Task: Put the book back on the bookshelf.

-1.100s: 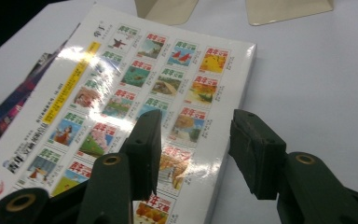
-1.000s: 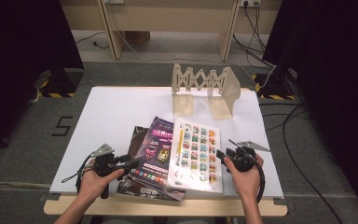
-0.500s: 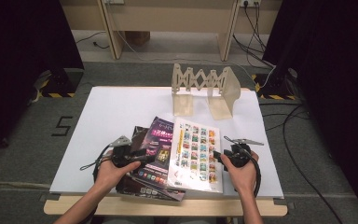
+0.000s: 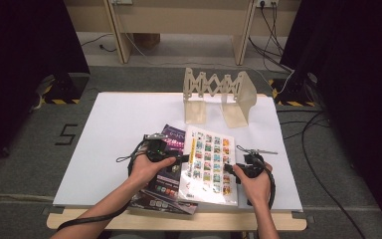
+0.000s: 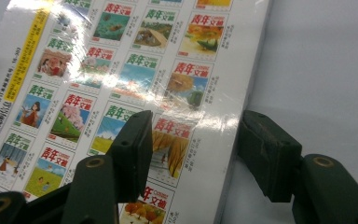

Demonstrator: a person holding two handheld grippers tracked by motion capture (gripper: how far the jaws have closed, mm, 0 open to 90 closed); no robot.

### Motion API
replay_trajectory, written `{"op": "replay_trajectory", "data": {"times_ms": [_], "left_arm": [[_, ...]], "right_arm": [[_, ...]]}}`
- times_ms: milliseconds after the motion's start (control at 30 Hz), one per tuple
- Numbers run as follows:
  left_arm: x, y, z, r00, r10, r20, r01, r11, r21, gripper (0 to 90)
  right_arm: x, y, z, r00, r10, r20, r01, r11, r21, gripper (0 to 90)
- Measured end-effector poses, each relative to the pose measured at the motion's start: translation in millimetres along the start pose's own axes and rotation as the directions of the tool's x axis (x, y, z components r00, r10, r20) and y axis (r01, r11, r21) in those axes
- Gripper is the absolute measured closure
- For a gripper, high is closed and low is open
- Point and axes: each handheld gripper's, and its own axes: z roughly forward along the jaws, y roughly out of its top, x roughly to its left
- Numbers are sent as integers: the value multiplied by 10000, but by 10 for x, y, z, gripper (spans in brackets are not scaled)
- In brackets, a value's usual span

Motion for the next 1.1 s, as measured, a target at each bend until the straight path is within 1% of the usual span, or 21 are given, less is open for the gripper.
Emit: {"op": "replay_trajectory", "data": {"times_ms": [33, 67, 200, 233, 300, 400, 433, 467, 600, 633, 667, 700, 733, 767, 800, 833, 867, 900, 967, 1000, 1100], "left_arm": [[-11, 9, 39, 9997, 173, -164, -172, 9998, 119, 396], [-12, 13, 93, 9998, 39, -181, -34, 9996, 280, 403], [-5, 10, 157, 9992, 64, -400, -44, 9987, 515, 417], [6, -2, 188, 9991, -64, -410, 91, 9977, 668, 417], [17, -25, 230, 9980, -602, -166, 613, 9948, 809, 436], [6, -25, 232, 9973, -648, -334, 673, 9945, 806, 461], [8, 14, 186, 9938, -1098, -194, 1108, 9922, 572, 488], [11, 33, 162, 9926, -1214, -44, 1214, 9914, 492, 497], [-5, 57, 133, 9920, -1260, 77, 1258, 9918, 222, 512], [2, 70, 120, 9892, -1456, 193, 1456, 9893, 10, 516], [2, 70, 120, 9892, -1456, 193, 1456, 9893, 10, 523], [9, 78, 117, 9865, -1560, 501, 1574, 9873, -239, 523], [7, 64, 109, 9838, -1759, 358, 1769, 9838, -277, 530], [-6, 28, 133, 9826, -1819, 362, 1822, 9833, -44, 542], [-27, -30, 189, 9791, -1880, 781, 1856, 9819, 367, 549], [-53, -74, 218, 9751, -2044, 865, 1981, 9772, 757, 566], [-53, -74, 218, 9751, -2044, 865, 1981, 9772, 757, 574], [-135, -144, 257, 9815, -1800, 654, 1747, 9815, 785, 597], [-149, -125, 254, 9842, -1648, 654, 1598, 9843, 754, 616], [-142, -110, 247, 9806, -1802, 773, 1747, 9819, 735, 710], [-116, -100, 227, 9753, -1937, 1058, 1867, 9797, 723, 752]], "right_arm": [[-1, -6, 15, 10000, 39, 43, -39, 10000, 65, 441], [-14, -9, 29, 9999, 154, -33, -154, 9999, 51, 429], [-10, -3, 29, 9998, 182, -12, -182, 9998, 86, 430], [0, -5, 30, 9997, 239, 24, -239, 9997, 85, 430], [5, -9, 31, 9997, 221, 91, -222, 9997, 46, 435], [28, -18, 17, 9988, 382, 292, -384, 9993, 44, 466], [38, -26, 6, 9986, 383, 351, -385, 9993, 39, 478], [47, -34, -4, 9985, 348, 416, -350, 9994, 42, 487], [72, -70, -37, 9986, 321, 411, -327, 9994, 135, 518], [69, -76, -39, 9987, 368, 360, -374, 9992, 158, 526], [71, -81, -40, 9986, 428, 312, -433, 9989, 164, 530], [71, -81, -40, 9986, 428, 312, -433, 9989, 164, 530], [79, -89, -42, 9985, 499, 210, -503, 9985, 201, 535], [87, -98, -43, 9988, 469, 109, -472, 9985, 268, 537], [91, -99, -44, 9986, 513, 100, -515, 9983, 282, 537], [89, -100, -43, 9988, 488, 62, -490, 9984, 287, 539], [89, -100, -43, 9988, 488, 62, -490, 9984, 287, 539], [88, -106, -40, 9985, 555, -10, -555, 9979, 326, 543], [88, -110, -41, 9983, 575, -4, -574, 9979, 305, 543], [77, -115, -41, 9980, 623, -92, -621, 9978, 250, 542], [66, -111, -42, 9979, 626, -180, -620, 9976, 321, 536]]}}
